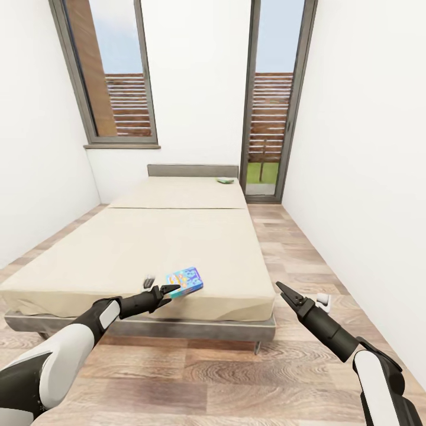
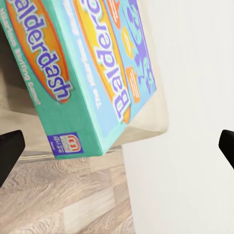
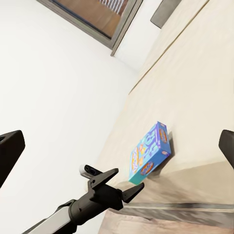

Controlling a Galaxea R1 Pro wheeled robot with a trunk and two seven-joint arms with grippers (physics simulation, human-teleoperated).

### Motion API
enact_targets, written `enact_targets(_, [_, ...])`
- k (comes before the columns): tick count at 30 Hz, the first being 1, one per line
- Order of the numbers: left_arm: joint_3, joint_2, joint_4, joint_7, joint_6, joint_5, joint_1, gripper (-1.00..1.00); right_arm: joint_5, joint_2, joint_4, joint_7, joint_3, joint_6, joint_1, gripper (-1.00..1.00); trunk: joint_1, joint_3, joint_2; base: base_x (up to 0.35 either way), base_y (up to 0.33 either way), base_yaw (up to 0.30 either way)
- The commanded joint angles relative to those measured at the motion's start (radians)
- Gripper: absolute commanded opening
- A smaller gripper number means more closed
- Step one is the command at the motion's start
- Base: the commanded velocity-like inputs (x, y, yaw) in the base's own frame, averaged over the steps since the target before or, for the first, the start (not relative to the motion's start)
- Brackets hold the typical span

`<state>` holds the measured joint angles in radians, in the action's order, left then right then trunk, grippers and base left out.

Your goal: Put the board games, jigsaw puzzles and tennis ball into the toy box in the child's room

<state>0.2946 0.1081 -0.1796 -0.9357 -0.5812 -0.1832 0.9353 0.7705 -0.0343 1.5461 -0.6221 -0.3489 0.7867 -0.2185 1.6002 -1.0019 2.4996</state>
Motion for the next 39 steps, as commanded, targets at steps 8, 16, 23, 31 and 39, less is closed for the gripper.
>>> enact_targets(8, [-0.003,0.001,0.000,0.000,-0.008,-0.009,0.000,1.00,0.001,-0.001,0.000,-0.003,-0.002,0.006,-0.001,1.00,0.000,-0.001,0.000,0.008,0.007,0.000])
enact_targets(16, [-0.003,0.000,0.000,0.000,-0.007,-0.009,0.000,1.00,0.001,-0.001,0.000,-0.003,-0.002,0.006,-0.001,1.00,0.000,-0.001,0.000,0.084,0.001,0.000])
enact_targets(23, [-0.003,-0.001,0.000,0.000,-0.006,-0.009,0.000,1.00,0.001,-0.001,0.000,-0.004,-0.002,0.006,-0.001,1.00,0.000,-0.001,0.000,0.027,0.000,0.000])
enact_targets(31, [-0.003,-0.001,0.000,0.000,-0.006,-0.009,0.000,1.00,0.001,-0.001,0.000,-0.004,-0.002,0.006,-0.001,1.00,0.000,-0.001,0.000,0.003,0.000,0.000])
enact_targets(39, [-0.003,-0.001,0.000,0.000,-0.007,-0.009,0.000,1.00,0.001,-0.001,0.000,-0.003,-0.002,0.006,-0.001,1.00,0.000,-0.001,0.000,0.000,0.000,0.000])
